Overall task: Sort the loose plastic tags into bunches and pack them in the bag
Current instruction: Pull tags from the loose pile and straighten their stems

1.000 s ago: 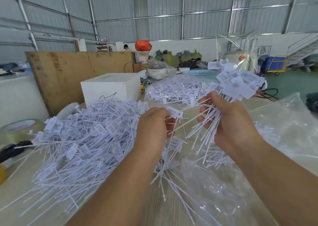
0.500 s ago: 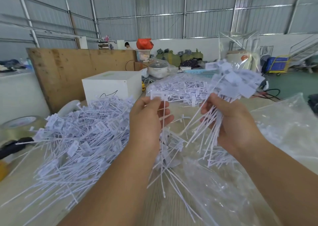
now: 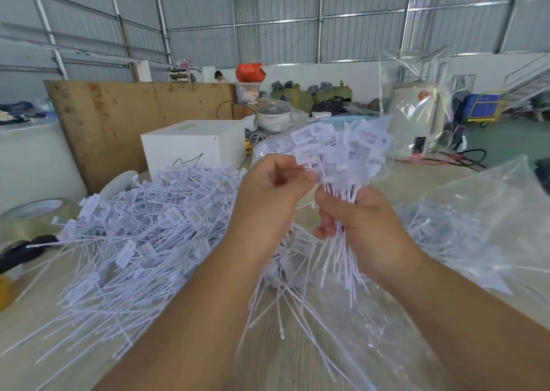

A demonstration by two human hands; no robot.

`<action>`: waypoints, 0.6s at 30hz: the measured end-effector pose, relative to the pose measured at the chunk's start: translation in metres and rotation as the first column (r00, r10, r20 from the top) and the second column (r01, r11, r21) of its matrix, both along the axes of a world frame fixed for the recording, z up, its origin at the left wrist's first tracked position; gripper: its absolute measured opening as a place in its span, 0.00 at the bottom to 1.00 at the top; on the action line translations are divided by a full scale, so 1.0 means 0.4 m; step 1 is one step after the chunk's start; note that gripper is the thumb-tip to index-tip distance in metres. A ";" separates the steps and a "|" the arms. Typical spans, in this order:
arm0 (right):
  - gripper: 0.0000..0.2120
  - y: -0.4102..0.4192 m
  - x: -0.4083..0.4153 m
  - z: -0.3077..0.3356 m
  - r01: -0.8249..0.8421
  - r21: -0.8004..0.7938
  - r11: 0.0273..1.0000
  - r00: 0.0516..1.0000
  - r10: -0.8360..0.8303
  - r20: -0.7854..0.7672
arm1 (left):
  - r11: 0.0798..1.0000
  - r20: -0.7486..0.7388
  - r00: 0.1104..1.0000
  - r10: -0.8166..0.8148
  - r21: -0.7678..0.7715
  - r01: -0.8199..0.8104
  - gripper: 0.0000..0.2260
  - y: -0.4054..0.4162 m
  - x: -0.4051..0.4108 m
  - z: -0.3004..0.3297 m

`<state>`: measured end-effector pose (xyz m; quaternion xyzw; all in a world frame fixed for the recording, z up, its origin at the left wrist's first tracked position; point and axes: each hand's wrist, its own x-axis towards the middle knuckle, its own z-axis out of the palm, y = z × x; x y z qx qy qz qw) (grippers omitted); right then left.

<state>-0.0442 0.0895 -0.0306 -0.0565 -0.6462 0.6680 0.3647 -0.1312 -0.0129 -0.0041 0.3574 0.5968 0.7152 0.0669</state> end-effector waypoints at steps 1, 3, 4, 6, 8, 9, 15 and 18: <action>0.08 0.007 0.001 0.000 0.045 -0.037 0.998 0.999 -0.044 0.020 | 0.975 -0.156 0.980 0.125 -0.163 -0.150 0.05 -0.011 -0.019 0.002; 0.08 0.020 0.007 0.002 0.094 -0.109 0.990 0.993 -0.087 0.074 | 0.787 -0.425 0.890 0.166 -0.486 -0.379 0.10 -0.036 -0.052 0.001; 0.08 0.023 0.009 0.004 0.100 -0.135 0.986 0.990 -0.085 0.111 | 0.652 -0.473 0.878 0.070 -0.645 -0.399 0.14 -0.044 -0.061 -0.002; 0.09 0.026 0.013 0.007 0.064 -0.158 0.985 0.979 -0.031 0.201 | 0.357 -0.426 0.893 -0.145 -0.864 -0.354 0.20 -0.047 -0.058 -0.012; 0.12 0.024 0.017 0.008 -0.002 -0.160 0.987 0.959 0.047 0.279 | 0.214 -0.354 0.904 -0.241 -0.928 -0.306 0.21 -0.039 -0.039 -0.021; 0.14 0.023 0.017 0.006 -0.022 -0.158 0.987 0.952 0.070 0.299 | 0.192 -0.346 0.902 -0.259 -0.934 -0.303 0.21 -0.033 -0.030 -0.023; 0.09 0.024 0.019 0.018 0.035 -0.166 0.985 0.977 0.001 0.212 | 0.178 -0.553 0.771 -0.315 -0.833 -0.524 0.13 0.006 0.012 -0.063; 0.10 0.035 0.024 0.040 0.013 -0.281 0.959 1.000 -0.010 0.014 | 0.240 -0.581 0.747 -0.323 -0.814 -0.529 0.04 0.006 0.019 -0.066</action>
